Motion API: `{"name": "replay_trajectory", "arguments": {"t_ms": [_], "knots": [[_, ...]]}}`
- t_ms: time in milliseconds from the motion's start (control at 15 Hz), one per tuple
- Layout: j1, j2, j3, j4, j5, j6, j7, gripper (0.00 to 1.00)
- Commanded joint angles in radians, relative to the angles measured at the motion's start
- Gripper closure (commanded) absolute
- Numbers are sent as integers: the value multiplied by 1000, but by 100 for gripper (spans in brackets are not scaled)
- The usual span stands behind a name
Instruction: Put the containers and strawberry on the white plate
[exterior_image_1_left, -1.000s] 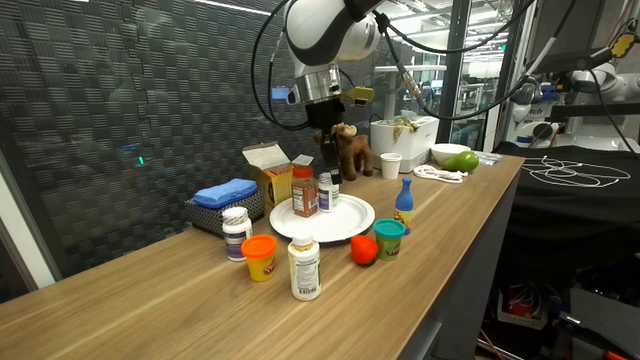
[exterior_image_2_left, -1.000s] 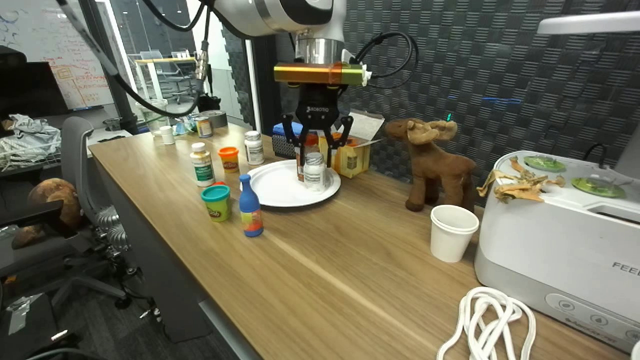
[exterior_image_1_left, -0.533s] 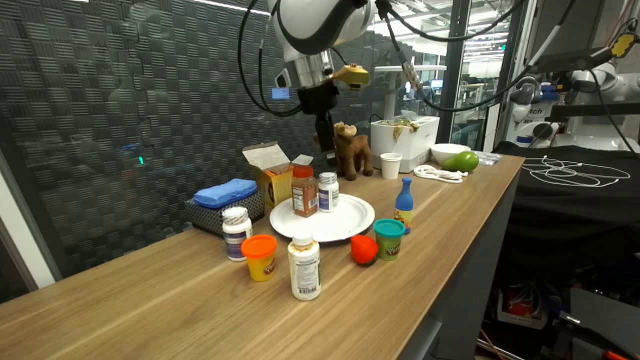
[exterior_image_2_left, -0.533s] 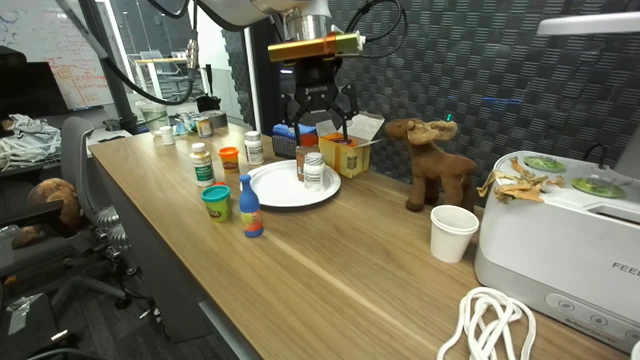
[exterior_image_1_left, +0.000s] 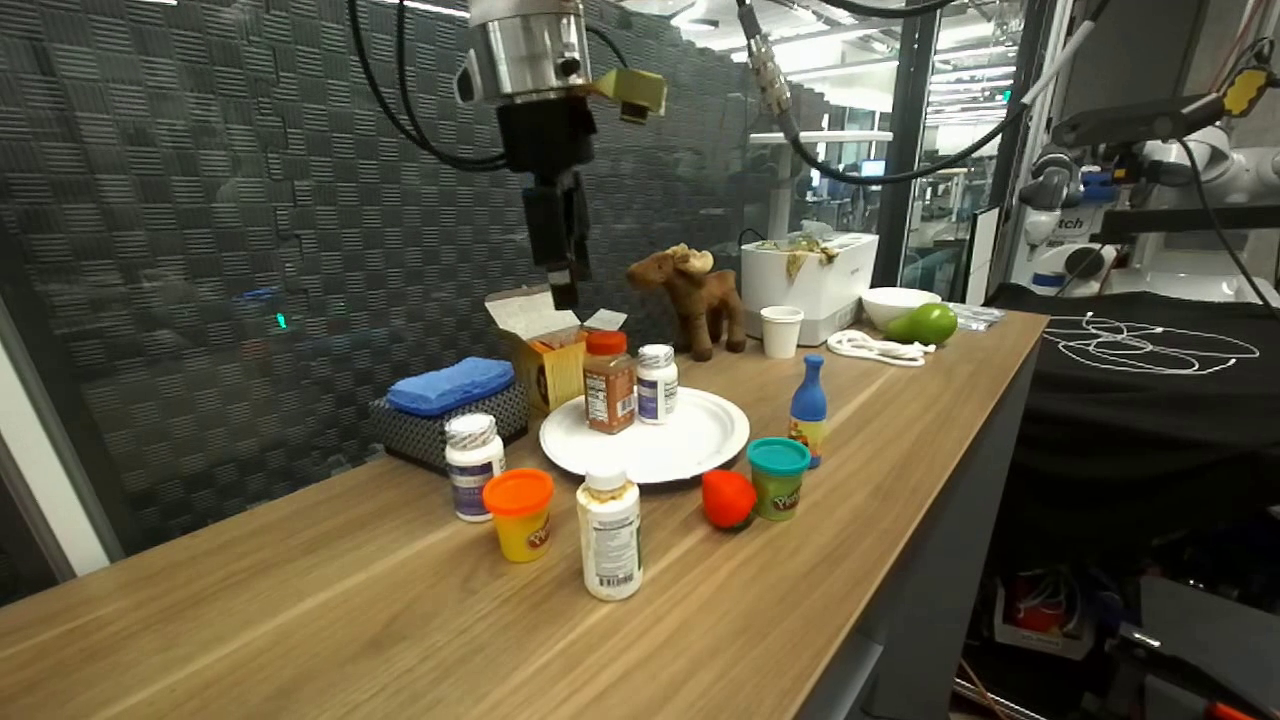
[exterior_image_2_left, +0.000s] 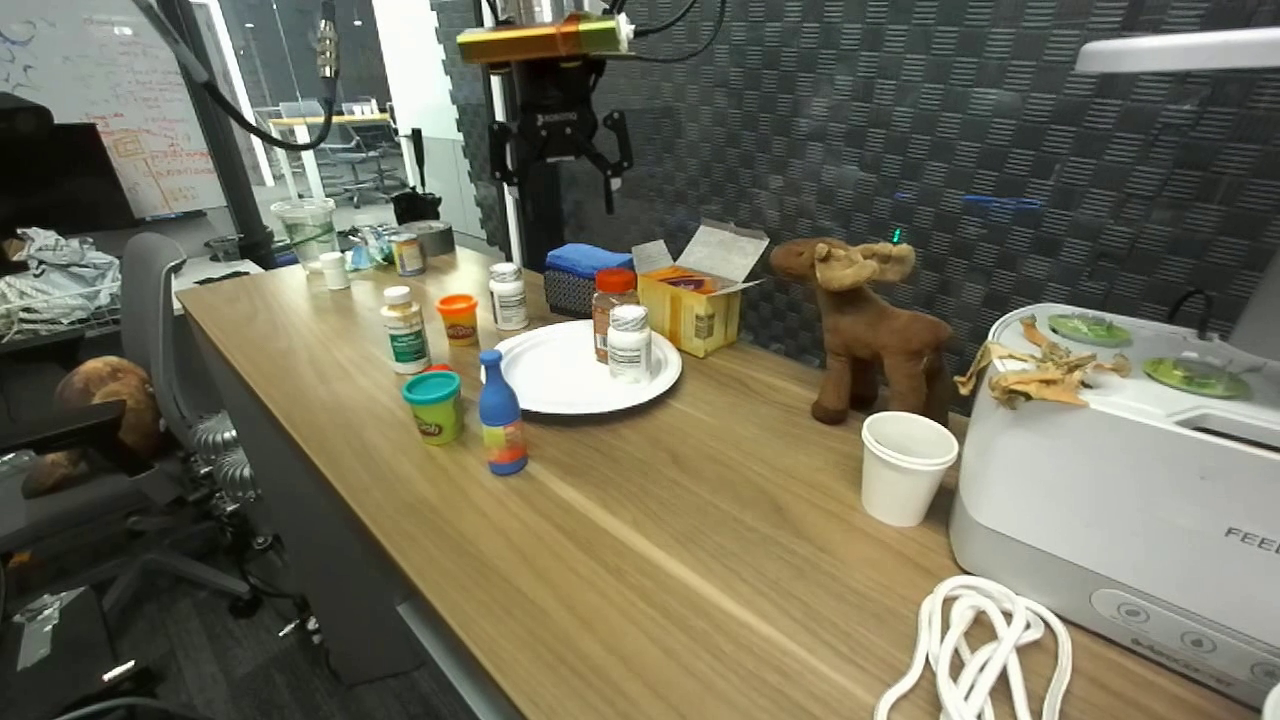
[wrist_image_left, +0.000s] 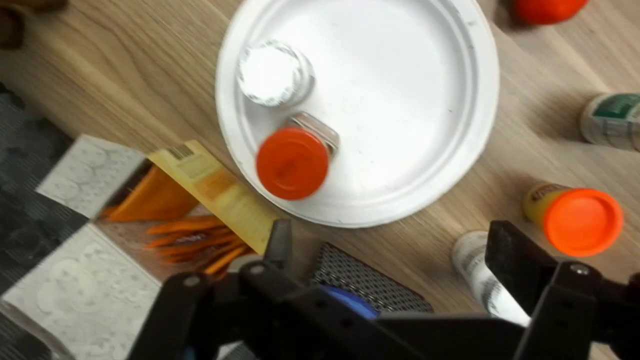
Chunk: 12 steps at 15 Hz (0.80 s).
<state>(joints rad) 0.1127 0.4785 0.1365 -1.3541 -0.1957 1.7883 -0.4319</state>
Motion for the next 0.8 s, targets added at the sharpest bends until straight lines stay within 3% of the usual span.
{"name": "replay_trajectory", "arguments": {"t_ms": [0,667,733], "knots": [[17,12,8,27,20,-25,0,0],[17,20,6,28,22,-33,2,0],[36,20,-4,30,-1,-32,56,0]]}}
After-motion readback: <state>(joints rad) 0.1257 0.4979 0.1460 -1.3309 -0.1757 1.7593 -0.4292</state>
